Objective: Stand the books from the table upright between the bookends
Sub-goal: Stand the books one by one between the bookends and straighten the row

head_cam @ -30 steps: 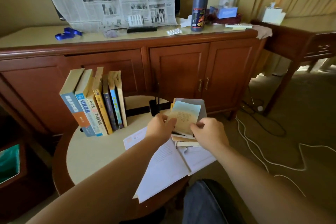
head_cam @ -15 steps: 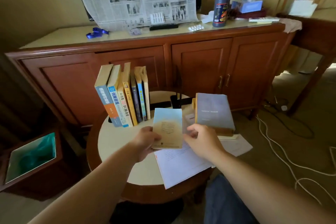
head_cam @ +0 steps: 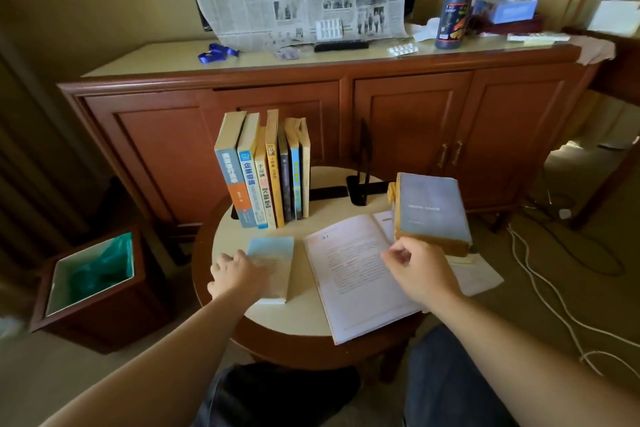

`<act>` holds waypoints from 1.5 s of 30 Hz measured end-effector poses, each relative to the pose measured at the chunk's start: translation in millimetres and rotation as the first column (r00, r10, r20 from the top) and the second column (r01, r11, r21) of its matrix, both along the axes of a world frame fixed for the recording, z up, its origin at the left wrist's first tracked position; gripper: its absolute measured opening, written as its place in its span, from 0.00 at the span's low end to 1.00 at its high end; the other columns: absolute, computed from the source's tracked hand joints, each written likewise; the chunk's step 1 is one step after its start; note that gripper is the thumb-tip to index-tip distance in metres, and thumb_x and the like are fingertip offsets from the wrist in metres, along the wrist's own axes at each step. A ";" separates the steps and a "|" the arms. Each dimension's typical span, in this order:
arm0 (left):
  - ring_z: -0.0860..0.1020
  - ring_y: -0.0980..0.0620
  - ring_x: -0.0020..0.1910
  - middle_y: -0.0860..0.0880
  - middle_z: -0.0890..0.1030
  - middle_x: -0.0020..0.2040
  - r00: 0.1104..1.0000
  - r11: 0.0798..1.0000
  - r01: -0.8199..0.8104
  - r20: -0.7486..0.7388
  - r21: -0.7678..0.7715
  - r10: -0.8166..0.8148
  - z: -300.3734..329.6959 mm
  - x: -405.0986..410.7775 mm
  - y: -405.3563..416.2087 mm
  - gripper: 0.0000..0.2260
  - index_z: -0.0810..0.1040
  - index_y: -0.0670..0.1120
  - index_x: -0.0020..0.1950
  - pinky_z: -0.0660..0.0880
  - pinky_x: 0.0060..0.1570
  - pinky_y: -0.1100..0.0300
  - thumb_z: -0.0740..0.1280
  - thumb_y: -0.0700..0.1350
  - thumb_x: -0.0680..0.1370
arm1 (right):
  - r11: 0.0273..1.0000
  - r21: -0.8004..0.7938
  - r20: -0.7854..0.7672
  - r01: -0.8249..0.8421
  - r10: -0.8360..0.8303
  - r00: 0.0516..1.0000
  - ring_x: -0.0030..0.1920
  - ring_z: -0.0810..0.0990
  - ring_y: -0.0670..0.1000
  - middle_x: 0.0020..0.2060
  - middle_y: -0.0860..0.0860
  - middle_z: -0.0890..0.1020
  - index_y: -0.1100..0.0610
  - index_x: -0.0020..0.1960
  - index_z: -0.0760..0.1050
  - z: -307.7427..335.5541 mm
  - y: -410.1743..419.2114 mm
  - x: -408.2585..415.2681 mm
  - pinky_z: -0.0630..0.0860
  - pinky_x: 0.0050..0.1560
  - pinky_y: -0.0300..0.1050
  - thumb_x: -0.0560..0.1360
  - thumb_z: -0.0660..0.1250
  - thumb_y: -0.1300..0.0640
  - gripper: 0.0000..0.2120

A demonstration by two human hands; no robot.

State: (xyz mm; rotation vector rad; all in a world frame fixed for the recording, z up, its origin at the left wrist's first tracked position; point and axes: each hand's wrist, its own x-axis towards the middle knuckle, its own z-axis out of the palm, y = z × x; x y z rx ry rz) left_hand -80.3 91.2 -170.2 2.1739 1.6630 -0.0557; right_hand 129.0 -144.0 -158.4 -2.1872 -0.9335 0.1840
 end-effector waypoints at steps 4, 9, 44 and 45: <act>0.65 0.43 0.73 0.44 0.67 0.73 0.962 0.981 0.179 0.195 0.079 -0.192 11.2 39.7 -24.2 0.25 0.66 0.51 0.77 0.68 0.71 0.46 0.66 0.54 0.82 | 0.989 0.135 0.159 0.059 -0.080 0.984 0.39 0.79 0.42 0.36 0.42 0.81 0.50 0.41 0.77 9.5 -16.0 10.0 0.73 0.35 0.38 0.79 0.71 0.48 0.11; 0.71 0.48 0.69 0.48 0.72 0.70 0.838 0.936 0.344 0.423 0.078 -0.344 20.9 107.0 -66.2 0.21 0.73 0.51 0.72 0.71 0.69 0.51 0.70 0.53 0.80 | 0.944 0.273 0.282 0.184 -0.261 0.923 0.39 0.78 0.47 0.37 0.46 0.80 0.53 0.43 0.76 10.7 -37.0 41.5 0.74 0.32 0.41 0.77 0.72 0.50 0.08; 0.84 0.44 0.59 0.45 0.87 0.58 0.526 0.672 0.521 0.818 -0.526 0.233 19.7 121.4 -93.7 0.14 0.80 0.44 0.65 0.78 0.58 0.54 0.65 0.34 0.81 | 0.978 0.190 -0.549 0.082 0.036 0.835 0.54 0.84 0.49 0.53 0.45 0.85 0.41 0.59 0.77 24.1 -5.5 36.2 0.82 0.58 0.56 0.77 0.73 0.51 0.13; 0.84 0.43 0.59 0.44 0.87 0.58 0.524 0.689 0.505 0.819 -0.520 0.235 19.8 110.8 -90.3 0.14 0.81 0.44 0.64 0.79 0.57 0.54 0.65 0.33 0.80 | 0.980 0.186 -0.552 0.070 0.045 0.833 0.53 0.84 0.49 0.53 0.46 0.85 0.42 0.59 0.77 23.5 -1.5 26.6 0.82 0.58 0.56 0.78 0.73 0.51 0.11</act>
